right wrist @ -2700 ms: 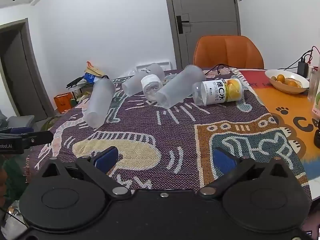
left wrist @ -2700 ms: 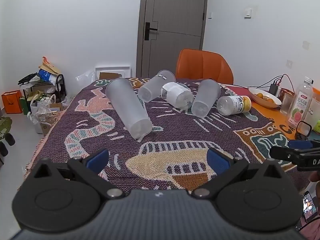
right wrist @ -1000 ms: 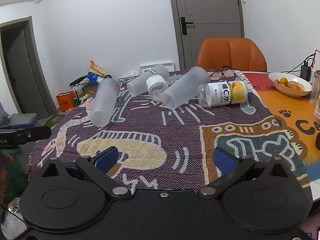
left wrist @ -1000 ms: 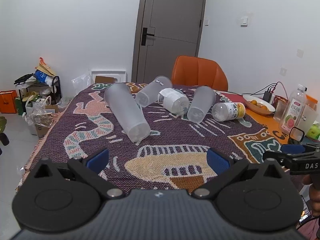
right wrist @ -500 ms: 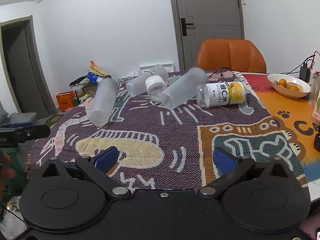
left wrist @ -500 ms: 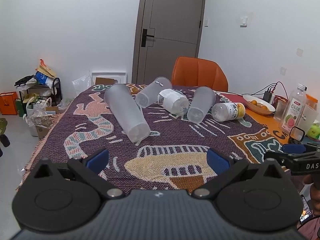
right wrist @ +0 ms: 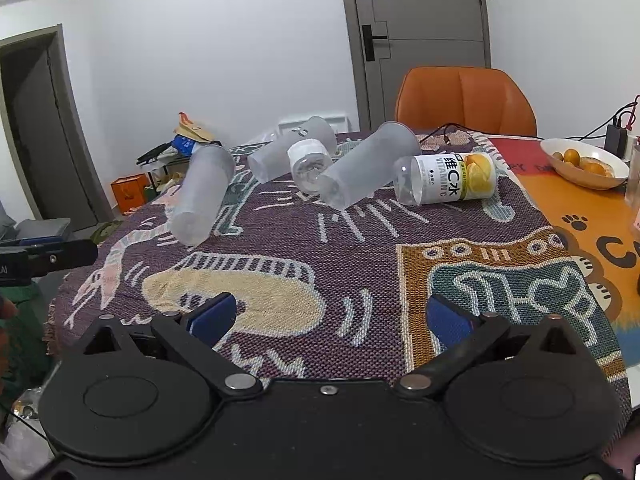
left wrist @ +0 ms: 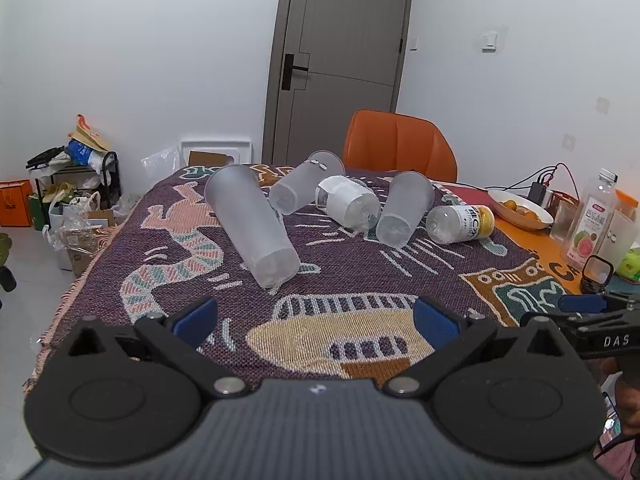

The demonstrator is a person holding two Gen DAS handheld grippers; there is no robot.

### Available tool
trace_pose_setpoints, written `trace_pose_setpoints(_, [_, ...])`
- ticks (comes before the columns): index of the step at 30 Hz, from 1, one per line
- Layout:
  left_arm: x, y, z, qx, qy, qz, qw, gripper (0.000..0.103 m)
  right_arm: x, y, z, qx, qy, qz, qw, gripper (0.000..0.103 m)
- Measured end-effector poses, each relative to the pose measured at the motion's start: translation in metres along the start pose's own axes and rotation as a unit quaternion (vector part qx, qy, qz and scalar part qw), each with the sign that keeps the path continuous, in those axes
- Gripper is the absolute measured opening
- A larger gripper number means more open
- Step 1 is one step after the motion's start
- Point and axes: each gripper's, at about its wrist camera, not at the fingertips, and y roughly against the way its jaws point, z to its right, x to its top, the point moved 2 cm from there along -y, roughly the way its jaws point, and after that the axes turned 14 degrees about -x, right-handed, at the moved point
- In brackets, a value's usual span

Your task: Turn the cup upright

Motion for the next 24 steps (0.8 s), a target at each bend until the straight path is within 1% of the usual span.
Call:
trace_pose_setpoints(4, [0.01, -0.012, -0.002, -0.01, -0.01, 0.0, 0.9999, 0.103, 0.003, -0.013, 0.004, -0.011, -0.006, -0.006, 1.0, 0.103])
trace_pose_setpoints(10, [0.031, -0.038, 0.004, -0.041, -0.03, -0.008, 0.9987, 0.103, 0.014, -0.036, 0.023, -0.03, -0.045, -0.015, 0.998, 0.103])
trace_pose_setpoints(14, [0.044, -0.061, 0.01, -0.057, -0.046, -0.022, 0.9971, 0.102, 0.02, -0.051, 0.036, -0.041, -0.07, -0.023, 0.996, 0.103])
trace_pose_setpoints(18, [0.057, -0.088, 0.016, -0.071, -0.056, -0.039, 0.9951, 0.102, 0.026, -0.065, 0.048, -0.044, -0.088, -0.028, 0.995, 0.103])
trace_pose_setpoints(24, [0.077, -0.13, 0.03, -0.092, -0.083, -0.064, 0.9903, 0.101, 0.035, -0.082, 0.062, -0.052, -0.099, -0.031, 0.993, 0.103])
